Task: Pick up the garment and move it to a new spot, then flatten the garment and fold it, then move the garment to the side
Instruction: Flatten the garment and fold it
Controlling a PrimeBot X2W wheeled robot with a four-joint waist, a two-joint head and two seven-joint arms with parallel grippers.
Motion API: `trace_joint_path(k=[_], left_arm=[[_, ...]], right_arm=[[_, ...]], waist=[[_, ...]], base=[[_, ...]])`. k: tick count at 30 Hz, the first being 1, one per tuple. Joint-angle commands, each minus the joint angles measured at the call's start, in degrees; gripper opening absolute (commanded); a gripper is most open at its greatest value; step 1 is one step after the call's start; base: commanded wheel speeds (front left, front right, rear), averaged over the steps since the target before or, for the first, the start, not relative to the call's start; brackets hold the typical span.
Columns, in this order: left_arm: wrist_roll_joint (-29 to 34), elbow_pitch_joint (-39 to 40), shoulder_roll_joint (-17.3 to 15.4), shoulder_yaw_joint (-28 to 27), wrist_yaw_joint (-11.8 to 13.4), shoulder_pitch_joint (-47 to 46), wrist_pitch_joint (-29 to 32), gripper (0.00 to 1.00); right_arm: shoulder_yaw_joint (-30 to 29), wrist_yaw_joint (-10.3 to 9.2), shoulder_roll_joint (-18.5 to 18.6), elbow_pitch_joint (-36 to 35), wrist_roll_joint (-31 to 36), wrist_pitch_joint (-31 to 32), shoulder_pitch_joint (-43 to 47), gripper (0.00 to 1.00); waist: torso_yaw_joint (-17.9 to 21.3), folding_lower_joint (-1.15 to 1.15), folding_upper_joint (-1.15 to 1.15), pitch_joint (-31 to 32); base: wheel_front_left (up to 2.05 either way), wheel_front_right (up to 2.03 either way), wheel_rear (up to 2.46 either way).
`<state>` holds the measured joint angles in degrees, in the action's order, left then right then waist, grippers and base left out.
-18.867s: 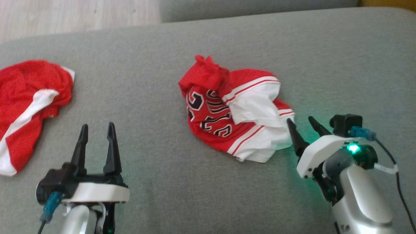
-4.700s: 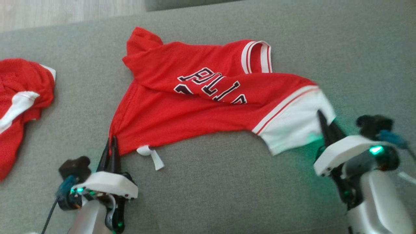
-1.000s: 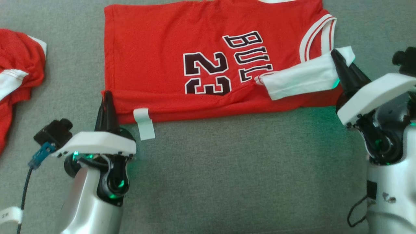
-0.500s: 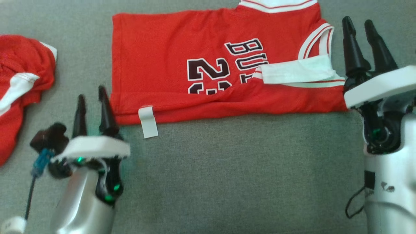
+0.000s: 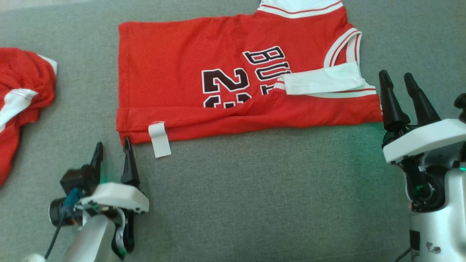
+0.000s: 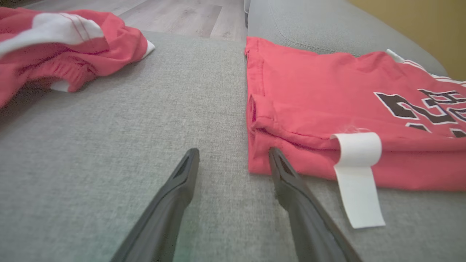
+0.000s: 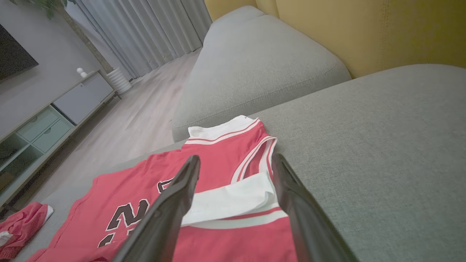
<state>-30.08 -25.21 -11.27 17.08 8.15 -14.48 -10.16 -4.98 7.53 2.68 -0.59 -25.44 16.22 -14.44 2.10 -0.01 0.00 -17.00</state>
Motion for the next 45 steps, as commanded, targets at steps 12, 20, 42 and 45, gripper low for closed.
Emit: trace_joint_path(k=[12,20,42,45], left_arm=[[0.6,-6.0,-0.9,0.0,0.1,-8.0,2.0,1.0],[0.4,-7.9,-0.5,2.8,-2.6,-8.1,5.1,0.0],[-2.3,-6.5,0.0,2.5,-2.5,-4.5,3.4,0.0],[-3.1,-3.9,-1.0,1.9,-2.2,-2.4,4.2,0.0]], right_arm=[[2.9,-0.04,0.2,-1.3,-0.9,-1.5,-0.1,1.0],[0.0,-0.04,0.2,2.4,1.9,-0.4,-0.4,1.0],[-1.9,-0.04,0.2,18.2,18.1,6.0,-4.1,0.0],[-2.7,-0.04,0.2,13.8,16.9,6.4,-1.9,0.0]], waist=[[1.5,0.01,0.0,-3.1],[0.8,0.01,0.0,-3.2],[-1.2,0.01,0.0,-0.3],[-1.0,0.01,0.0,1.5]], base=[[0.0,0.0,0.0],[0.0,0.0,0.0],[0.0,0.0,0.0],[0.0,0.0,0.0]])
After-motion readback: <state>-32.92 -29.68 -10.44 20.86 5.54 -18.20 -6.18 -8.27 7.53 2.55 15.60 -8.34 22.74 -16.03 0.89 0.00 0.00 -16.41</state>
